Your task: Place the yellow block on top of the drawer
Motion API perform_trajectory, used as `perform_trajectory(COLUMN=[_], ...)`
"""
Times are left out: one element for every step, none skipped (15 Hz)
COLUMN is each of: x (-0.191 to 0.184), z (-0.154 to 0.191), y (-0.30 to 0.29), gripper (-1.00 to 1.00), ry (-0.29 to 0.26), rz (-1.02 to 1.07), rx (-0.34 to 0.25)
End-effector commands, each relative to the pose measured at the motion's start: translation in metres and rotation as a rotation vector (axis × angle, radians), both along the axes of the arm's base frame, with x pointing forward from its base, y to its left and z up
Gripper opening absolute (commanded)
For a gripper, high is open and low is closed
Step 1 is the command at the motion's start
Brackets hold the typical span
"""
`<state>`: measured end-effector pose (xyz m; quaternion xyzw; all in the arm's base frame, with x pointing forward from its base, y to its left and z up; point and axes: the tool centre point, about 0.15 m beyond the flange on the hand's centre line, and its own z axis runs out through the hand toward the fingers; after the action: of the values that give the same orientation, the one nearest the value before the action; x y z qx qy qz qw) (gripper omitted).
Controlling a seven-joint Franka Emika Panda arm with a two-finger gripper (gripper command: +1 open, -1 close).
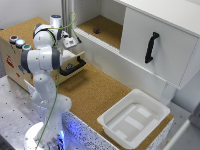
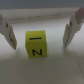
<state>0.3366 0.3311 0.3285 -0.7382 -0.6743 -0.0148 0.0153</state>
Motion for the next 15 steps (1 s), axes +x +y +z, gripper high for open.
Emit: perform_trajectory(x=[-0.002, -0.004, -0.005, -0.007, -0.008, -0.009, -0.009, -0.009, -0.01, -0.009, -0.008, -0.006, -0.002, 0.004, 0.011], z=[-0.014, -0.015, -0.015, -0.015, -0.015, -0.014, -0.013, -0.011, -0.01, -0.008, -0.006, -0.003, 0.004, 0.011, 0.02], y=[-0.003, -0.004, -0.005, -0.006, -0.006, -0.006, -0.007, -0.007, -0.007, -0.006, -0.006, -0.005, -0.004, -0.003, -0.001], gripper=[-1.0, -1.0, -1.0, -1.0, -1.0, -1.0, -1.0, -1.0, -1.0, -1.0, -1.0, -1.0, -1.0, -1.0, -1.0], ry=[-0.009, -0.009, -0.01, -0.009, -0.015, -0.016, -0.018, -0.023, -0.028, -0.029, -0.038, -0.043, -0.048, -0.058, -0.068], rz=[0.023, 0.017, 0.016, 0.01, 0.004, -0.001, -0.007, -0.016, -0.021, -0.029, -0.037, -0.049, -0.064, -0.078, -0.085], rx=[0.002, 0.0, -0.002, -0.005, -0.005, -0.006, -0.006, -0.004, -0.004, -0.002, 0.001, 0.005, 0.017, 0.023, 0.031])
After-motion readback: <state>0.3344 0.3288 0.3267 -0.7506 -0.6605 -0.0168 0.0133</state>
